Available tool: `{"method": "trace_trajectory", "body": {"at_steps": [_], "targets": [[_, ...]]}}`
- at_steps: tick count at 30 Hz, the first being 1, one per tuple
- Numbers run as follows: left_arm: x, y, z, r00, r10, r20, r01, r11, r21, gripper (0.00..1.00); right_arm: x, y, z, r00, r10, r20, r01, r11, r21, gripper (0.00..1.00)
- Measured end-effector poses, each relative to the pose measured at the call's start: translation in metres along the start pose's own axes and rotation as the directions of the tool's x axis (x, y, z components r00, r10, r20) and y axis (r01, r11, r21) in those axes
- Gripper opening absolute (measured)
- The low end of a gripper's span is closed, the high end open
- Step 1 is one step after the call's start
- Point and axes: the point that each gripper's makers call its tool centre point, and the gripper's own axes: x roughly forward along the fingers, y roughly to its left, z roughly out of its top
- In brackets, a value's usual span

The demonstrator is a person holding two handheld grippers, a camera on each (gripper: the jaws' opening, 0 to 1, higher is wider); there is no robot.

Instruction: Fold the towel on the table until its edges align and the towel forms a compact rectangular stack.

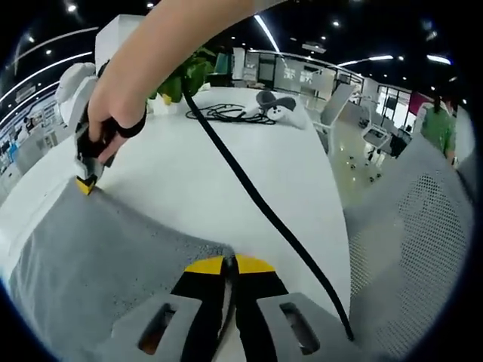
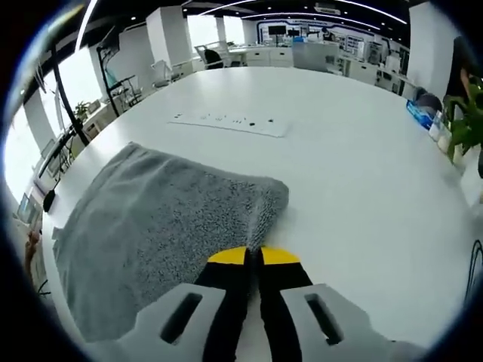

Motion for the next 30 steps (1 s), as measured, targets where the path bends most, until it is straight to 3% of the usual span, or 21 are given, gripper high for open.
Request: {"method": "trace_trajectory", "body": {"at_steps": [4, 7, 13, 20, 23, 30], "targets": [[-0.001, 0.002, -0.002, 1.000, 0.000, 0.002, 0.000, 1.000, -0.020, 0.04, -0.003, -0.007, 0.006, 0.999, -0.023, 0.036, 0.023, 1.000, 0.003, 0.10], [-0.002, 0.003, -0.004, 1.000, 0.002, 0.004, -0.002, 1.000, -0.023, 0.04, -0.003, -0.012, 0.015, 0.996, -0.037, 0.085, 0.030, 0.996, 0.082, 0.16], [-0.002, 0.006, -0.004, 1.000, 0.021, 0.018, -0.021, 0.999, -0.039, 0.04, 0.002, -0.019, 0.029, 0.986, -0.058, 0.154, 0.022, 0.973, 0.228, 0.15], [-0.001, 0.003, -0.006, 1.000, 0.017, 0.025, -0.016, 0.998, -0.056, 0.04, 0.014, -0.021, 0.022, 0.990, -0.053, 0.129, 0.019, 0.967, 0.253, 0.12], [-0.002, 0.004, -0.006, 0.999, 0.018, 0.029, -0.016, 0.998, -0.059, 0.04, 0.016, -0.018, 0.020, 0.991, -0.043, 0.128, 0.009, 0.966, 0.260, 0.02], [-0.005, 0.004, -0.004, 0.999, 0.015, 0.038, -0.013, 0.998, -0.056, 0.04, 0.015, -0.019, 0.023, 0.990, -0.041, 0.132, 0.000, 0.955, 0.296, 0.00]]}}
